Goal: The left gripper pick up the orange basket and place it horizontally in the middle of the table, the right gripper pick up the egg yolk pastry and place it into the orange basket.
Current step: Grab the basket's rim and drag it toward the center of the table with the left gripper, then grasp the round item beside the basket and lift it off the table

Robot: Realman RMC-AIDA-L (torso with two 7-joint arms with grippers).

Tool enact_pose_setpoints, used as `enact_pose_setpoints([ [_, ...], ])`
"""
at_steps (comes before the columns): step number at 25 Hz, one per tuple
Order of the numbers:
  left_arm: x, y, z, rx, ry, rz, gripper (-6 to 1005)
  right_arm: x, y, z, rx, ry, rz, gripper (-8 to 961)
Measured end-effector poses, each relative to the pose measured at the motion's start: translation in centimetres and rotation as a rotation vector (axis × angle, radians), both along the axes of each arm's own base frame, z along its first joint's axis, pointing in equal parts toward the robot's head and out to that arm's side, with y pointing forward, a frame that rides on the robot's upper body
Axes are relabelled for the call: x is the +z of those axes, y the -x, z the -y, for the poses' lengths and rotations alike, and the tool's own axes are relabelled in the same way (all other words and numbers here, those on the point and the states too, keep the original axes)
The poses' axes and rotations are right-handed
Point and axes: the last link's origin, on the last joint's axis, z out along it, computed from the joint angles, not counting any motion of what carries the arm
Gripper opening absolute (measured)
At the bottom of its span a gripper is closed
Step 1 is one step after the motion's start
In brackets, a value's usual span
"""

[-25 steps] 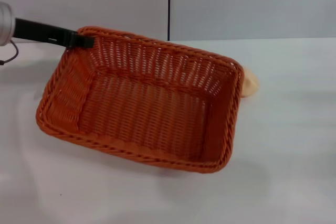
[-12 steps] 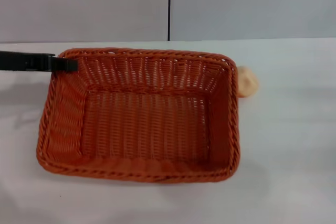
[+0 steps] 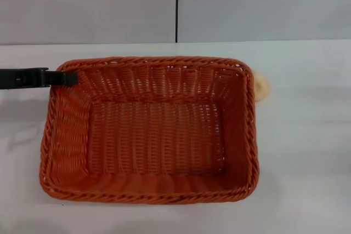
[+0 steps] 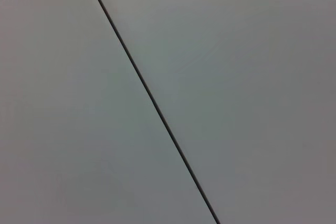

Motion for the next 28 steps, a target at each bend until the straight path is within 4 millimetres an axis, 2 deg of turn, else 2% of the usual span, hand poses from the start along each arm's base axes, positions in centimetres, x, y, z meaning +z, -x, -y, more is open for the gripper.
enact_pose_setpoints([
  [10,0.5,-1.1,0.6,-0.055,0.042,0.066,229,0.0,0.1,0.0,0.003,0.0,-0.003,460],
  [23,2.9,-0.3,0.4,-0.081,-0.03,0.062,683,-0.1,0.3,0.0,0.034,0.023,0.003,446],
  [28,3.6,0.8,-0.2,-0.113,-0.113,0.099,773,0.2,1.0,-0.5,0.111,0.076,0.029,441],
])
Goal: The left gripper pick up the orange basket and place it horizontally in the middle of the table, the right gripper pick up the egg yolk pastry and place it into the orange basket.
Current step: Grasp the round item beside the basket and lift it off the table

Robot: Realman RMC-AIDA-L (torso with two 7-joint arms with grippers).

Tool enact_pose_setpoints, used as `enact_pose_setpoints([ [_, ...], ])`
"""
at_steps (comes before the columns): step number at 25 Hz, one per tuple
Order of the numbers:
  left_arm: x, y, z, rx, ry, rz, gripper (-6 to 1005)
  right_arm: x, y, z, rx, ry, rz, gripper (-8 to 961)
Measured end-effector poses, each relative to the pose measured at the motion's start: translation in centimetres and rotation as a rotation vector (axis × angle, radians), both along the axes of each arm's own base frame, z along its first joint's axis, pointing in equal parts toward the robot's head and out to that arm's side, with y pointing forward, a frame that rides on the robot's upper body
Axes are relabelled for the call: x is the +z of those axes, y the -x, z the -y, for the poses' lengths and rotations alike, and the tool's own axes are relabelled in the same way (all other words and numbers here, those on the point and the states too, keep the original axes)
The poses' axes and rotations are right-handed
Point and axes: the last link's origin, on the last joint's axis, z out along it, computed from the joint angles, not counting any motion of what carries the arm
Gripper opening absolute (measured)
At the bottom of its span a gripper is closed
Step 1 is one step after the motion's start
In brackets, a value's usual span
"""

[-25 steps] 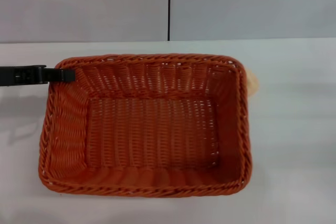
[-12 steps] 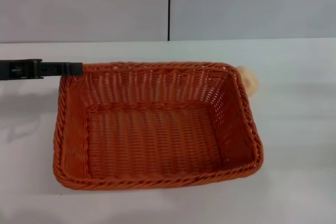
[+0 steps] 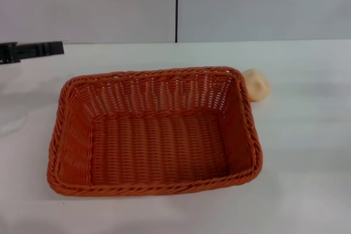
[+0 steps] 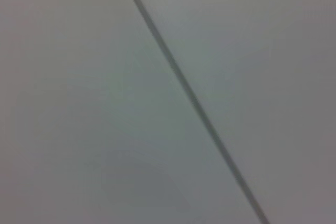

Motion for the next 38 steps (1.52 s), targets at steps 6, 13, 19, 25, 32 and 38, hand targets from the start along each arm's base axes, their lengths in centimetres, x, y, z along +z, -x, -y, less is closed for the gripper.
enact_pose_setpoints([
  [6,0.4,0.0,-0.4,-0.138,-0.143,0.088,790,3.1,1.5,-0.8,0.211,0.165,-0.009,435],
  [13,1.0,-0.8,1.4,-0.42,-0.42,0.252,789,10.0,5.7,-2.4,0.414,0.503,0.067,427],
  [19,0.0,-1.7,1.9,-0.501,-0.428,0.29,787,12.6,9.8,-7.0,0.296,0.881,0.251,421],
  [25,-0.9,-2.3,2.5,-0.565,-0.43,0.357,786,10.2,12.1,-11.9,0.054,1.179,0.452,415],
  [32,-1.8,-2.8,2.9,-0.605,-0.392,0.37,785,5.2,15.0,-14.6,-0.092,1.318,0.706,407],
  [38,-3.0,-3.2,3.0,-0.639,-0.342,0.368,784,-0.3,15.8,-15.0,-0.126,1.378,0.833,401],
])
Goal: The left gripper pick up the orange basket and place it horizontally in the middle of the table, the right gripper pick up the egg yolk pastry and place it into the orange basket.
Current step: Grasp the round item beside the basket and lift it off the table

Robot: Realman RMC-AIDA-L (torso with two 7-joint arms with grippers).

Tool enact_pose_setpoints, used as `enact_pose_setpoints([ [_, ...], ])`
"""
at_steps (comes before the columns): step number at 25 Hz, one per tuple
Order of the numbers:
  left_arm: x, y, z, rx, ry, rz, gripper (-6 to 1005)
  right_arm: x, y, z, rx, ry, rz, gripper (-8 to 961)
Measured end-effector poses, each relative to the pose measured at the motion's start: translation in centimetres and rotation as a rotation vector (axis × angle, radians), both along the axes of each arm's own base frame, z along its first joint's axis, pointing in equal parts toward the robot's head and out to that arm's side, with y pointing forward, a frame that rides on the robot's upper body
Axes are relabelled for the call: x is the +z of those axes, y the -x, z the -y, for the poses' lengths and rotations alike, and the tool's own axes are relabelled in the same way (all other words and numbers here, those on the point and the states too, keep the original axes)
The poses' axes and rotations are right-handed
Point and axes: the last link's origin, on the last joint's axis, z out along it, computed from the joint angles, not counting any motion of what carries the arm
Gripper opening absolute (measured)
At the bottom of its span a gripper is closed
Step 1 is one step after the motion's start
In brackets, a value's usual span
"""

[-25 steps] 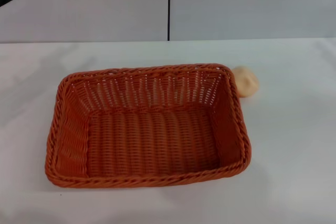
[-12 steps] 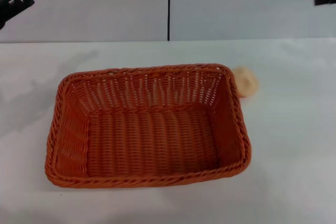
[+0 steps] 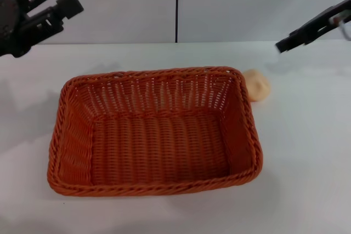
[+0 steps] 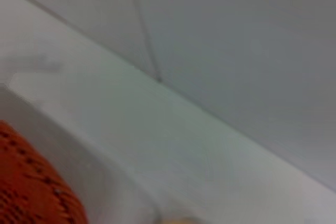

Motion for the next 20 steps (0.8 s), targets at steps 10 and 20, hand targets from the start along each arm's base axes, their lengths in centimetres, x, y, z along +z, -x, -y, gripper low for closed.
enact_pose_setpoints([
  [10,-1.1,-0.5,-0.4,-0.016,0.037,-0.002,784,-4.2,0.6,1.1,0.023,0.059,0.007,390],
  [20,-1.4,-0.8,-0.9,-0.014,0.042,-0.008,784,-7.0,0.4,1.5,0.016,0.099,0.031,379],
])
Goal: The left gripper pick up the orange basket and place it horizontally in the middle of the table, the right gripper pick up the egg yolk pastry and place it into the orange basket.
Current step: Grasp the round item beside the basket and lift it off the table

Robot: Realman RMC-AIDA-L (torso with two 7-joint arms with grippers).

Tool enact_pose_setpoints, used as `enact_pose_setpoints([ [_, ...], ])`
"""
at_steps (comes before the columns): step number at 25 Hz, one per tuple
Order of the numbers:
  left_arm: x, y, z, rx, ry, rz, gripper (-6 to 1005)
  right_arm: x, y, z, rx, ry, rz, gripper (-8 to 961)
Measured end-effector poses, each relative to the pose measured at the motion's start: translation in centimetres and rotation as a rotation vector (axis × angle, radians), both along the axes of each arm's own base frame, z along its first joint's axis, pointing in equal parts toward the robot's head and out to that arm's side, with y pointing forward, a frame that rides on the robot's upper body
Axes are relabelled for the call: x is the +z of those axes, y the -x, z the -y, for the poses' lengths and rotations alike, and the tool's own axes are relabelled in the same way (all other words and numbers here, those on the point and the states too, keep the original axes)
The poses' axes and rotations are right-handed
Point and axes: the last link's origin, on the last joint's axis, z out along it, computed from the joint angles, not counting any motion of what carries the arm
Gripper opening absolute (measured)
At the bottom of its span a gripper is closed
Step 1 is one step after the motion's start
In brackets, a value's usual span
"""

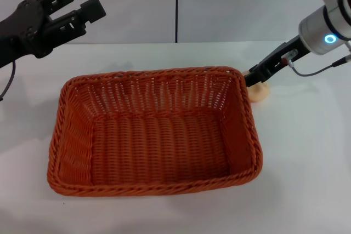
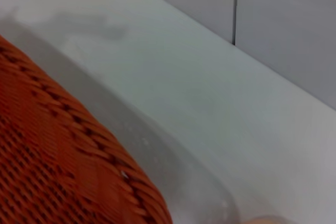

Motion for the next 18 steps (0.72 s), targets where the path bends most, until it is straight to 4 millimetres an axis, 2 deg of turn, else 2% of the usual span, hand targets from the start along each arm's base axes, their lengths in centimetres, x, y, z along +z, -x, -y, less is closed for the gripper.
enact_pose_setpoints([
  [7,-0.1,0.1,0.0,0.003,0.002,0.003,784,-0.4,-0.4,0.1,-0.008,0.005,0.009,372],
  [12,-0.1,0.1,0.1,0.005,0.002,0.003,784,-0.2,-0.9,0.2,-0.008,0.006,0.038,206],
  [18,-0.1,0.1,0.1,0.003,0.004,0.003,784,0.0,-1.5,0.4,-0.014,0.002,0.051,66],
])
